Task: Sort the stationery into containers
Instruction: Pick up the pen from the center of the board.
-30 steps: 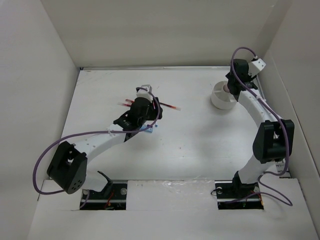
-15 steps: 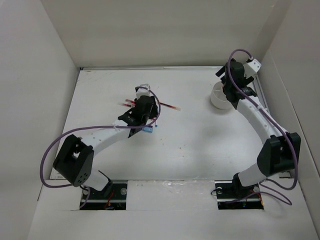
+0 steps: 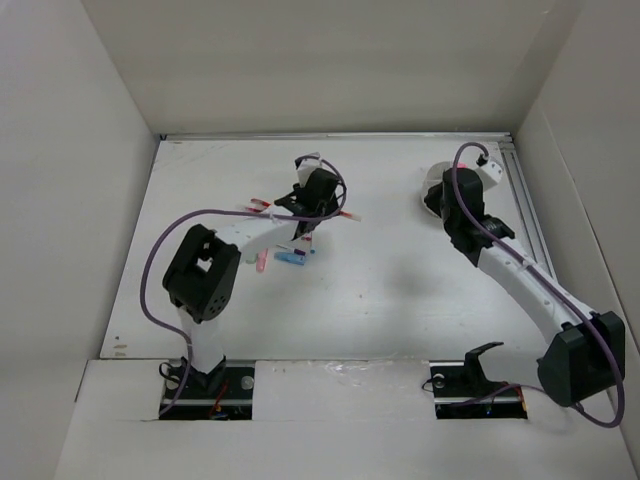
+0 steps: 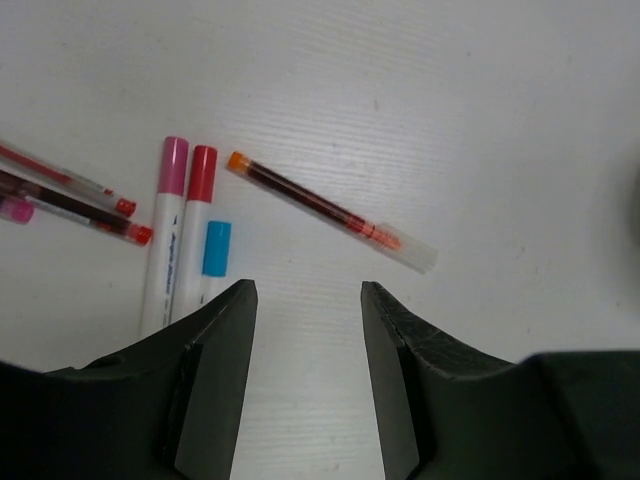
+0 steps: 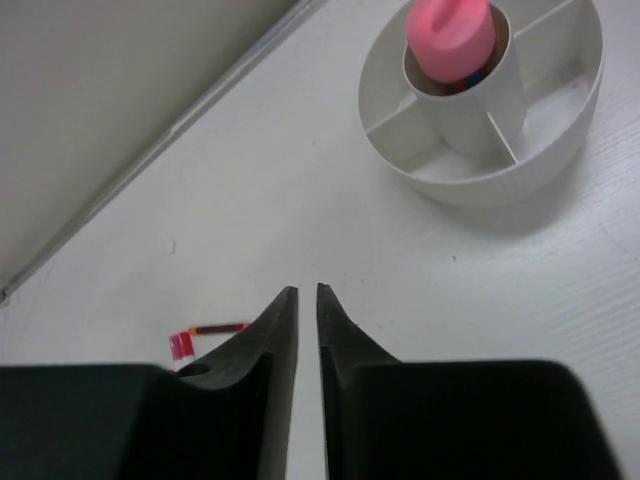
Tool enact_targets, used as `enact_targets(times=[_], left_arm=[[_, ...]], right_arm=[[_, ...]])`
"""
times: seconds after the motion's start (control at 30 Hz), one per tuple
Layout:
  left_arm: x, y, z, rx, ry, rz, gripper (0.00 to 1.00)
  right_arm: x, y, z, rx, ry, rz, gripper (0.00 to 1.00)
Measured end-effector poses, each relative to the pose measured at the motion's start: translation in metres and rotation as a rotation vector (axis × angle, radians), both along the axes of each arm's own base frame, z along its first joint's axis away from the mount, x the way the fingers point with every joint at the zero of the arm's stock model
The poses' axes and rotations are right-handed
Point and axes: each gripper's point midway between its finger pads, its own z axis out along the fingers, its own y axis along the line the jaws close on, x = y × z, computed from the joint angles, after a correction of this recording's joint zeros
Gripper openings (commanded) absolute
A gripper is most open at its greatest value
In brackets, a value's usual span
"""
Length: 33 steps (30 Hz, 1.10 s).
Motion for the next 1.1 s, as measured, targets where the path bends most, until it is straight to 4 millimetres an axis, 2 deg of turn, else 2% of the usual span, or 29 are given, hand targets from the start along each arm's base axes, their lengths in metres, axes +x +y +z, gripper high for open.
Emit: enact_targets(times=[0.07,0.13,0.23,0.33,0.47,0.67,0.87,1.1], left_arm=[[0.012,-0.009,-0.002,-0.026,0.005,0.032,0.43],[0.018,-0.014,-0.008,-0.042,0.025,0.064,0.42],[0.025,-0.017,-0.021,-0.063,0.072,0.119,0.42],[0.035,-0.018,-0.031,-0.090,0.104,0.169,0.39],[0.040,-0.014,-0.042,-0.115,0.140,0.222,0.38],[0.042,-0.009,-0.044,-0.144,0.161,0.287,0.38],[0.053,-0.016,-0.046,-0.158,0.167,0.325,0.38],[0.055,-0.014,-0.066,-0.137,0.204,0.360,0.33]], right_arm=[[-0.009,0.004,-0.009,0.010,0.020,0.025,0.31],[-0.016,0.008,-0.009,0.021,0.019,0.048,0.40],[-0.025,0.010,0.000,0.042,-0.009,0.073,0.45],[-0.032,0.013,0.006,0.059,-0.029,0.099,0.45],[-0.037,0.017,0.002,0.070,-0.025,0.127,0.46],[-0.042,0.024,-0.009,0.077,0.001,0.166,0.46],[-0.045,0.032,-0.008,0.094,-0.003,0.205,0.47],[-0.048,0.039,-0.013,0.099,0.008,0.241,0.47]])
